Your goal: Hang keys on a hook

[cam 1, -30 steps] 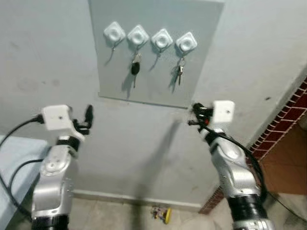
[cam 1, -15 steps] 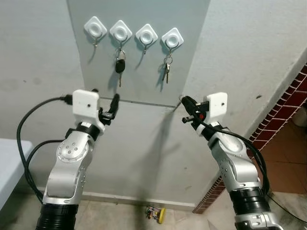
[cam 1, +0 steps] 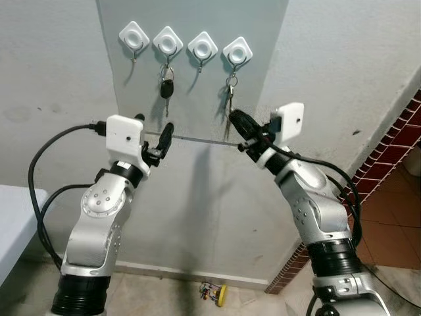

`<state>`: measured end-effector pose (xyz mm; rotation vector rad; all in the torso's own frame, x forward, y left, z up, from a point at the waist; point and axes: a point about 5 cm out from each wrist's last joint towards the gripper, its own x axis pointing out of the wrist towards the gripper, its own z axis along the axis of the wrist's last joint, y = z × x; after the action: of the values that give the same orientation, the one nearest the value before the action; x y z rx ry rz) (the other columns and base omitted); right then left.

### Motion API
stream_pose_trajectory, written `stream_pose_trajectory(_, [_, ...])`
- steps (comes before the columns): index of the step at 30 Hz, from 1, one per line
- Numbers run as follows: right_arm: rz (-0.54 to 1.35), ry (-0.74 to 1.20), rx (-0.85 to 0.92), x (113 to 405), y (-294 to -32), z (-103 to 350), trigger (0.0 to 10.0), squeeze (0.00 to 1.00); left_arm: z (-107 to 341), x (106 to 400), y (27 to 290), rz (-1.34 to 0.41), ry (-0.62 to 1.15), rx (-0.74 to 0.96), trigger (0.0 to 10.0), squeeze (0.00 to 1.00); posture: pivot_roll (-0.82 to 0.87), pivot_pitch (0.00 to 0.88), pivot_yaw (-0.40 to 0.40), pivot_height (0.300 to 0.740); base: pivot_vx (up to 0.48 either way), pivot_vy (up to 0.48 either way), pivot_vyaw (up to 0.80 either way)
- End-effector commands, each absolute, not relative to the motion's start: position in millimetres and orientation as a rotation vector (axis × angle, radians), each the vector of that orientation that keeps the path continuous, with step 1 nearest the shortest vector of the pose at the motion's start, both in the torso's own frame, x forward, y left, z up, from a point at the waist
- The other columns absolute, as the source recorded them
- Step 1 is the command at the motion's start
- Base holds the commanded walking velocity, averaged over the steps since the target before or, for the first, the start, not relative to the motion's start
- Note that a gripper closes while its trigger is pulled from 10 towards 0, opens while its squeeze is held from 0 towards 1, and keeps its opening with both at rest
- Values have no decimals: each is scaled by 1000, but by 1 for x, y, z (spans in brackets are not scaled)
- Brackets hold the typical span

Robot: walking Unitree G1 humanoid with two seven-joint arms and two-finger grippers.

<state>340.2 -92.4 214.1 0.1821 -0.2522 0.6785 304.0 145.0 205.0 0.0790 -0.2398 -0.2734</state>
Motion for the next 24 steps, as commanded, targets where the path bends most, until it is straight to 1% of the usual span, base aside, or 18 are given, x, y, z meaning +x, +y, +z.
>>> stream_pose_trajectory(1, [708, -282, 191, 340, -90, 225, 10000, 0, 213, 305, 141, -300, -264, 80, 10000, 0, -76, 0, -80, 740, 0, 0, 0])
stream_pose_trajectory(4, [725, -289, 199, 340, -88, 228, 10000, 0, 214, 304, 140, -304, -269, 80, 10000, 0, -76, 0, -80, 740, 0, 0, 0])
stream_pose_trajectory(8, [748, -333, 271, 343, -74, 246, 10000, 0, 224, 306, 139, -308, -299, 73, 10000, 0, -77, 0, -81, 740, 0, 0, 0])
stream_pose_trajectory(24, [774, -339, 379, 351, -60, 264, 10000, 0, 232, 304, 133, -337, -319, 70, 10000, 0, -70, 0, -84, 740, 0, 0, 0])
